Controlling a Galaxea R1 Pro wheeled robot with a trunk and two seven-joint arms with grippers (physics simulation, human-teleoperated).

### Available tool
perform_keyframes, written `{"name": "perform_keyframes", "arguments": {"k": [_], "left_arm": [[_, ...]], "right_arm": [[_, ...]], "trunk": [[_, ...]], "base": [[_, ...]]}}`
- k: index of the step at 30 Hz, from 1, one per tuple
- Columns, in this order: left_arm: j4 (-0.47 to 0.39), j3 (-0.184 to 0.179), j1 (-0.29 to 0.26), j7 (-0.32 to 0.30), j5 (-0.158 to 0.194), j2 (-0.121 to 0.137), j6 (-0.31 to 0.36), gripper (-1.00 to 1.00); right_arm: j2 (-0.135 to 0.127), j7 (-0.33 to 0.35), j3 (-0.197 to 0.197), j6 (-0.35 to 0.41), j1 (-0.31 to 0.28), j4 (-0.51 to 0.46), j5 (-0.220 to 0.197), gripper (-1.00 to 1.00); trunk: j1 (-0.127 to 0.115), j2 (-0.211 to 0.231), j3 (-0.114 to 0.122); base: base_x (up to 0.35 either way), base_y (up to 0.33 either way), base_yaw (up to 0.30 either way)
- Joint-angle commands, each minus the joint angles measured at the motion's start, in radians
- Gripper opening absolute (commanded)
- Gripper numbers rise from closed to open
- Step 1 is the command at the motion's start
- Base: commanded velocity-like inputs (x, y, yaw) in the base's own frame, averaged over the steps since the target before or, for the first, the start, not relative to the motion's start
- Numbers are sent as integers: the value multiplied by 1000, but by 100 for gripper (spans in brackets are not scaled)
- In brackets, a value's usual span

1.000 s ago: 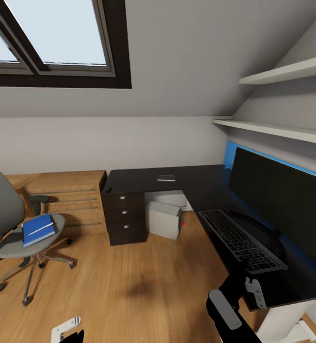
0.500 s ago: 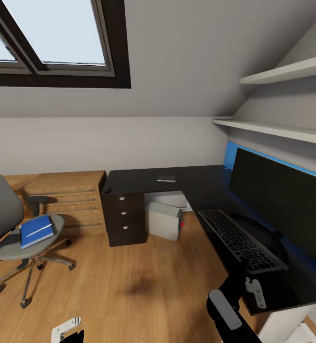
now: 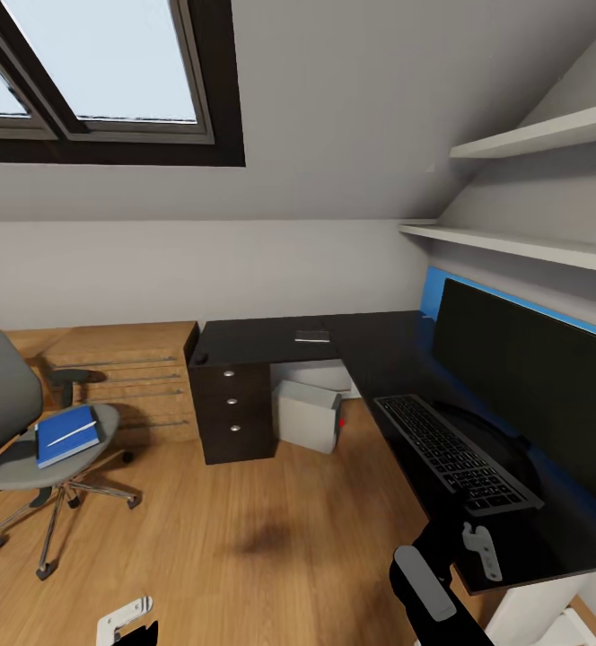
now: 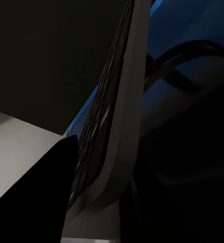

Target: In the bedroom, organize the workspace by keeping the computer under the desk, ensuring the monitor is on the desk, placing the keyboard on the desk next to the monitor, placing the mouse on the desk next to the keyboard, moving the folder from the swivel chair onto the desk next to the mouse, stacking the notebook on top of the folder with the pen on top of the notebook, and positioning the swivel chair next to the desk.

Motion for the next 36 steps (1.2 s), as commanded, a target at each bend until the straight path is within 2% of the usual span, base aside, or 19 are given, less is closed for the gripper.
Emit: {"name": "perform_keyframes", "arguments": {"k": [1,10,36], "left_arm": [[-2,2,0,2,7,-1,6,100],[-2,2,0,1,7,-1,6,100],[-2,2,0,0,7,-1,6,100]], "right_arm": [[-1,-9,3,-4,-1,-1,4,-100],[-1,-9,3,-4,-1,-1,4,-100],[-1,-9,3,-4,-1,-2,4,-100]], "trunk": [[0,-1,-1],[0,-1,-1],[0,-1,-1]], "base": [[6,0,0],[114,0,0],[2,0,0]]}}
